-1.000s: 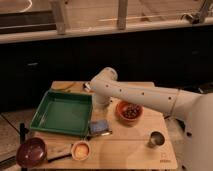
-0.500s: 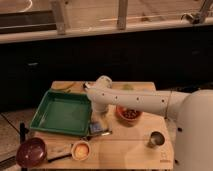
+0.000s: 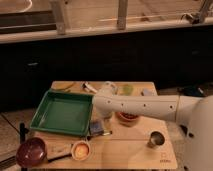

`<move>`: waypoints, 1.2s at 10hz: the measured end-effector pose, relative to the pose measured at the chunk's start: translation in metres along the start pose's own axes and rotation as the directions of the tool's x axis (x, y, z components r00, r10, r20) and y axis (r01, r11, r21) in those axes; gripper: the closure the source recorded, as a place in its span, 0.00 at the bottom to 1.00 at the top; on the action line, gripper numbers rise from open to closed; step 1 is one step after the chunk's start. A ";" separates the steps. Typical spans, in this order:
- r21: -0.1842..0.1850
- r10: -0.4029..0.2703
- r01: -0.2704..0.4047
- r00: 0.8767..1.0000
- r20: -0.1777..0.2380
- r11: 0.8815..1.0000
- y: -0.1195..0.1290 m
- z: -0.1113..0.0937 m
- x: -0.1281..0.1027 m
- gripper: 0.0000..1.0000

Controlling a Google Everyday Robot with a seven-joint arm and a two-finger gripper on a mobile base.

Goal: Wipe tray with sponge

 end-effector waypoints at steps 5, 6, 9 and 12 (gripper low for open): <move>-0.041 0.016 -0.014 0.999 0.048 0.999 0.006 0.030 0.003 0.22; -0.046 0.017 -0.015 0.998 0.054 0.999 0.006 0.033 0.004 0.28; -0.054 0.015 -0.012 0.998 0.056 0.998 0.005 0.039 0.007 0.57; -0.054 0.004 -0.001 0.998 0.055 0.999 0.003 0.040 0.006 0.88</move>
